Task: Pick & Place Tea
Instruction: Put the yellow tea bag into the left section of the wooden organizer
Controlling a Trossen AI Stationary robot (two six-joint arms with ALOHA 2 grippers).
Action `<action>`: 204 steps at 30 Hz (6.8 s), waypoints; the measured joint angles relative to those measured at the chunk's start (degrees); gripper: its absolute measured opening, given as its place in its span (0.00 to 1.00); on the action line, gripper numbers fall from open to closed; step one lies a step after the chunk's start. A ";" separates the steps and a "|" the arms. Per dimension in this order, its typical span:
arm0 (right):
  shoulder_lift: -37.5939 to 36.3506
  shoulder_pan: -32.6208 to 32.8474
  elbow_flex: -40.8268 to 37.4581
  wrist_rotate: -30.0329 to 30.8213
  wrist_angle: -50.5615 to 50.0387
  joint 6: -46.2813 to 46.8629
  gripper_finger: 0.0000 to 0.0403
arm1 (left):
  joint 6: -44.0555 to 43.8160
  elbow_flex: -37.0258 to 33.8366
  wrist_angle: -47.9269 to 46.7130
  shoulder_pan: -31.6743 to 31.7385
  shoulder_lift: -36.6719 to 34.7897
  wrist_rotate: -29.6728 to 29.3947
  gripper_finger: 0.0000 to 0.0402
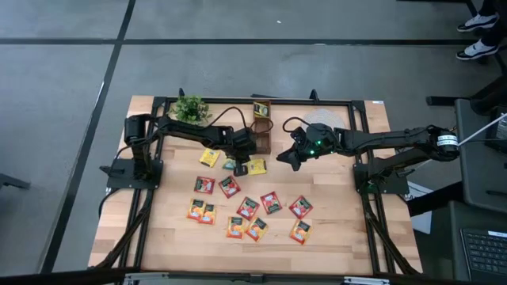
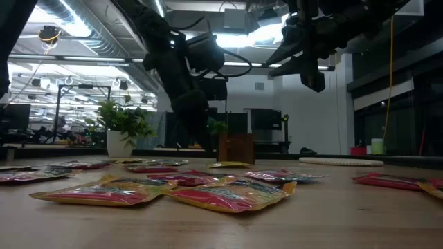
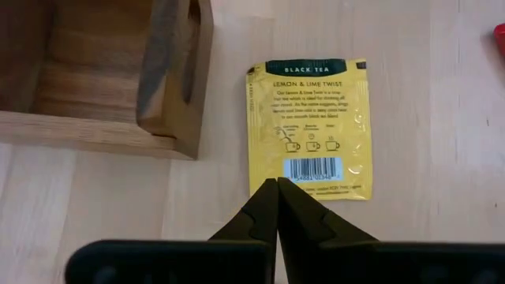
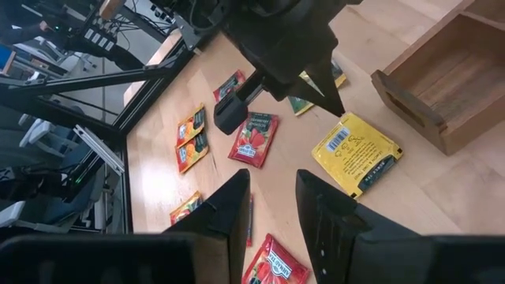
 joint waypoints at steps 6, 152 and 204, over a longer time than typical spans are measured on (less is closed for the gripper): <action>0.00 0.00 0.00 0.49 0.00 0.00 0.26 | 0.95 -0.13 -0.03 0.09 1.17 0.15 0.00; 23.24 7.18 -0.02 7.35 17.46 22.90 0.01 | -14.99 -0.15 6.18 -0.74 -7.10 6.80 0.01; -1.75 15.40 12.60 25.48 -6.39 -33.07 0.00 | -15.83 -0.11 15.82 1.83 -28.81 19.76 0.31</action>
